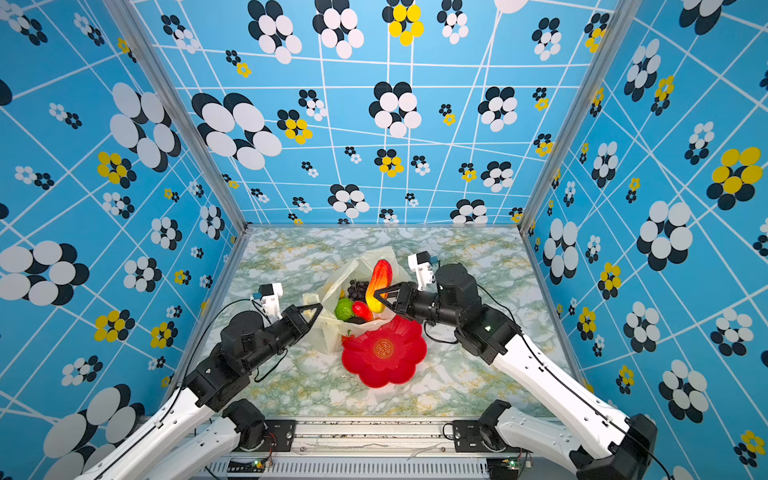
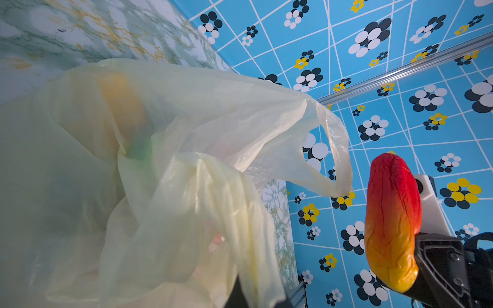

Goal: Place the fruits into the plastic bag
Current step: 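Carry the long mango with the right gripper into the bag mouth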

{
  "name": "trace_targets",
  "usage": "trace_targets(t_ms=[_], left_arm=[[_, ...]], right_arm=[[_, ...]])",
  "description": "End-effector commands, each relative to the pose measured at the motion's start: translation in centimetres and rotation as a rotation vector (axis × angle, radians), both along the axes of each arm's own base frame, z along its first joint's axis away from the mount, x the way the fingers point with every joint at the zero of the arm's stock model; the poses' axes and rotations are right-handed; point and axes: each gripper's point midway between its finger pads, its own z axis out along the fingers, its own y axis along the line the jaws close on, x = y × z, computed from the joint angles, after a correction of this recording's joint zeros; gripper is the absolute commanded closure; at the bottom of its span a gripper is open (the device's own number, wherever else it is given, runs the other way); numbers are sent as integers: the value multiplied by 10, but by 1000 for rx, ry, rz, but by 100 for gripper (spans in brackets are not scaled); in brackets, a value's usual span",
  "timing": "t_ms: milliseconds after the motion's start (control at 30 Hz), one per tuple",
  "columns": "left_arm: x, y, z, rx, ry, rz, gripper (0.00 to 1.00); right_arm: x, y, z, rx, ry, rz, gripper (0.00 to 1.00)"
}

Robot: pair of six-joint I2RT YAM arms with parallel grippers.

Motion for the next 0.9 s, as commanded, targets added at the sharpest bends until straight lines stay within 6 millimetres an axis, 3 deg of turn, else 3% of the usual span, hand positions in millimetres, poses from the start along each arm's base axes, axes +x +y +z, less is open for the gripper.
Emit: trace_targets(t_ms=[0,433,867], left_arm=[[1,-3,18,-4,-42,0,100],[4,-22,20,40,-56,-57,100],[0,-26,17,67,-70,-83,100]], right_arm=[[-13,14,13,74,29,117,80],[-10,32,-21,111,173,159,82],[-4,43,-58,121,290,155,84]])
